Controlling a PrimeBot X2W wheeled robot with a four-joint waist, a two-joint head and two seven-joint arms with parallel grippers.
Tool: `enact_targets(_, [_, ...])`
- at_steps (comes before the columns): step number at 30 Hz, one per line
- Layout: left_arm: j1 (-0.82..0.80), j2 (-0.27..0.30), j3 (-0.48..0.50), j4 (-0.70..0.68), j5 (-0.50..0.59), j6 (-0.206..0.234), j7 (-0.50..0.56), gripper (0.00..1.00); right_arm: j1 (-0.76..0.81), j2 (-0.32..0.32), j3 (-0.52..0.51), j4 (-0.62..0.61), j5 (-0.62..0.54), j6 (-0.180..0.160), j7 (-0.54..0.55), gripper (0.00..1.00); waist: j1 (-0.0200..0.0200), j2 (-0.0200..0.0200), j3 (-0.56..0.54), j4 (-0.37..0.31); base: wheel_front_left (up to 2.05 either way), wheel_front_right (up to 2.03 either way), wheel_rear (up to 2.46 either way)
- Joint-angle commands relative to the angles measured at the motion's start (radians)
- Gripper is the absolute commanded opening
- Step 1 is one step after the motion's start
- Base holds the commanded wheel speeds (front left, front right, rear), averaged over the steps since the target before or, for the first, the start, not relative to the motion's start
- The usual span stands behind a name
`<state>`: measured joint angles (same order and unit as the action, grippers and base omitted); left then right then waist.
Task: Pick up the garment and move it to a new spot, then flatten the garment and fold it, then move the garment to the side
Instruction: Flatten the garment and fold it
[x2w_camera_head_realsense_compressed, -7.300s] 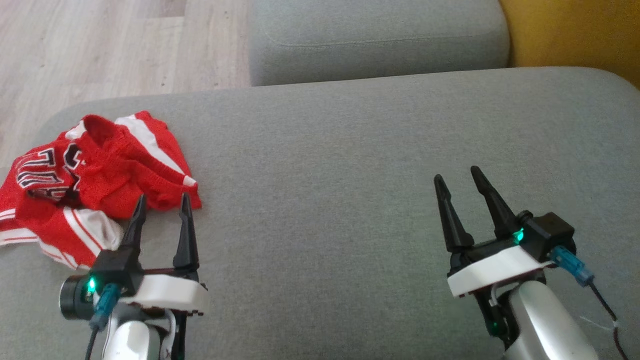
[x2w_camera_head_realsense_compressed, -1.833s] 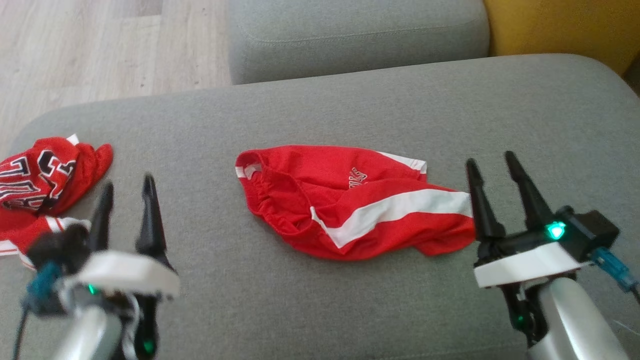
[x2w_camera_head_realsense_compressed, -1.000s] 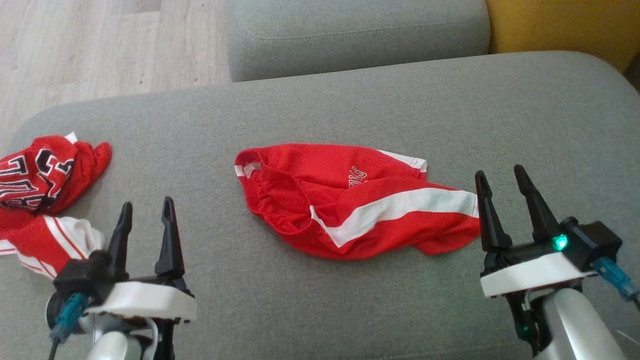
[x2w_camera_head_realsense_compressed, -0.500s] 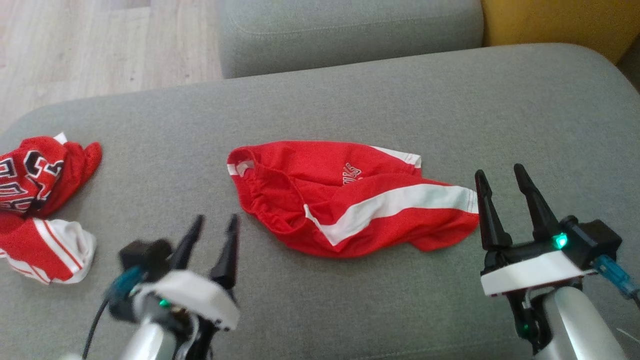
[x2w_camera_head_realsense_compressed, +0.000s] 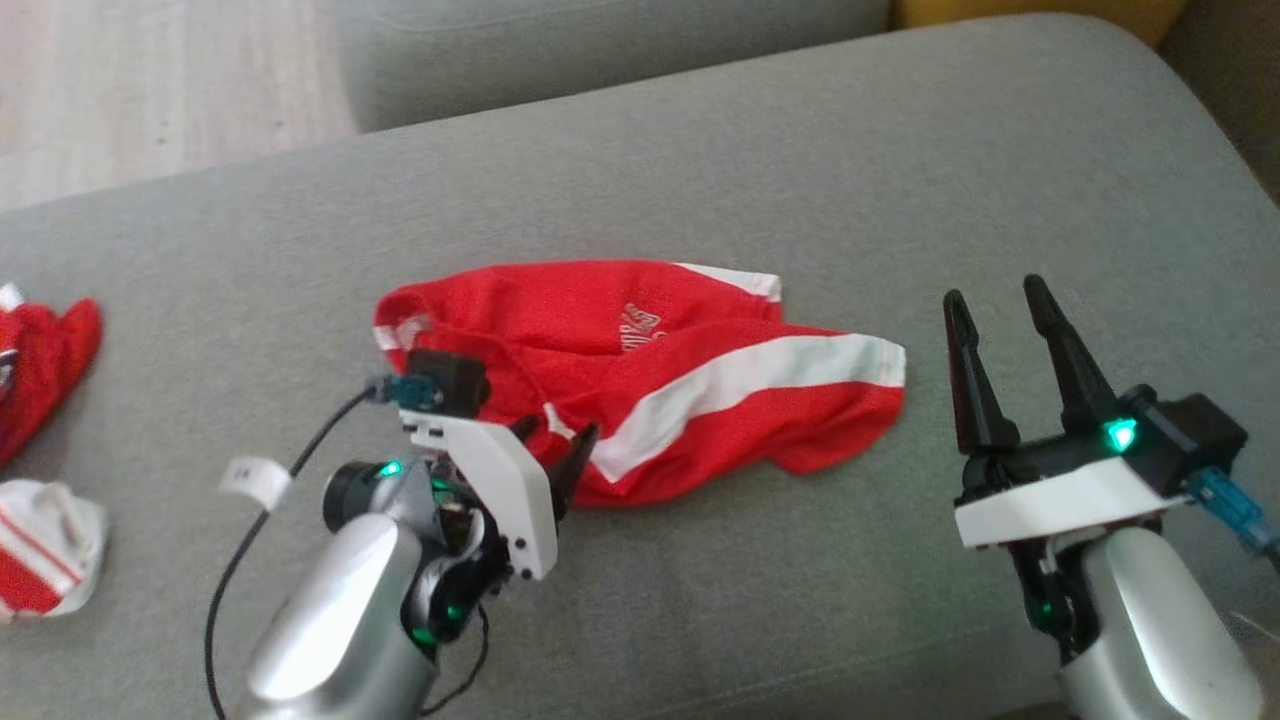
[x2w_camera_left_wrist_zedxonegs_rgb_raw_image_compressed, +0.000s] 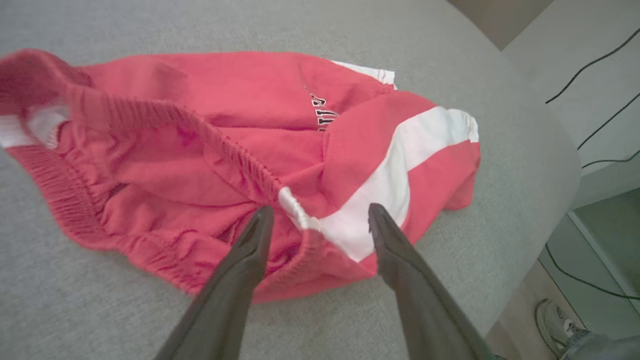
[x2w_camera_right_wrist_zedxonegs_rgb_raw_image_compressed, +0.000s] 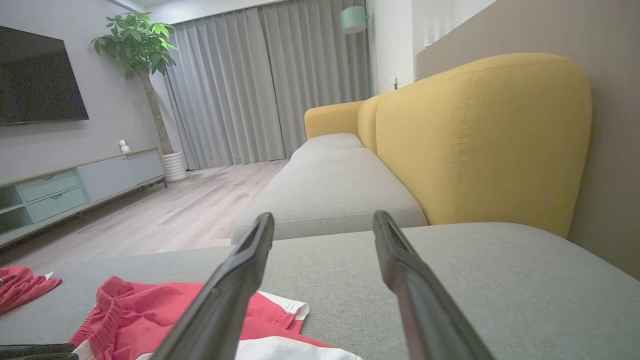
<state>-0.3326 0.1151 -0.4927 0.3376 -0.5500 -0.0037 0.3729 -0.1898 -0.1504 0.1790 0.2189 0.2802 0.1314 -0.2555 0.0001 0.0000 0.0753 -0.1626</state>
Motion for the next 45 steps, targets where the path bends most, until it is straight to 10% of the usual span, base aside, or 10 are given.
enact_targets(1, [-0.071,0.006,0.036,-0.019,-0.002,0.009,0.005,1.0,-0.042,-0.009,0.019,-0.036,0.001,-0.001,-0.006,1.0,-0.0001,0.0,0.016,-0.026,0.0,0.0,0.0])
enact_targets(8, [-0.147,0.008,0.022,0.089,0.006,0.034,0.095,0.93,-0.048,-0.001,0.02,-0.036,0.006,-0.001,-0.006,1.0,-0.0001,0.0,0.038,-0.055,0.0,0.0,0.0])
enact_targets(10, [-0.159,0.006,0.024,0.101,0.005,0.032,0.084,0.0,-0.047,0.002,0.016,-0.036,0.005,-0.001,-0.006,1.0,-0.0001,0.0,0.039,-0.052,0.0,0.0,0.0])
enact_targets(32, [0.096,0.139,0.268,-0.089,-0.226,-0.052,-0.075,0.0,-0.026,-0.003,0.002,-0.043,-0.001,-0.001,-0.006,1.0,-0.0001,0.0,0.008,0.093,0.0,0.0,0.0])
enact_targets(33, [0.106,0.134,0.273,-0.083,-0.232,-0.055,-0.089,0.22,-0.026,-0.005,0.002,-0.044,-0.001,-0.001,-0.006,1.0,-0.0001,0.0,0.009,0.095,0.0,0.0,0.0])
enact_targets(34, [0.115,0.131,0.273,-0.074,-0.236,-0.06,-0.099,0.93,-0.025,-0.007,0.002,-0.044,-0.001,-0.001,-0.006,1.0,-0.0001,0.0,0.009,0.097,0.0,0.0,0.0])
enact_targets(45, [0.162,0.217,0.283,-0.151,-0.081,-0.065,-0.339,1.0,-0.019,-0.016,0.006,-0.026,0.004,-0.001,-0.006,1.0,-0.0001,0.0,-0.024,0.104,0.0,0.0,0.0])
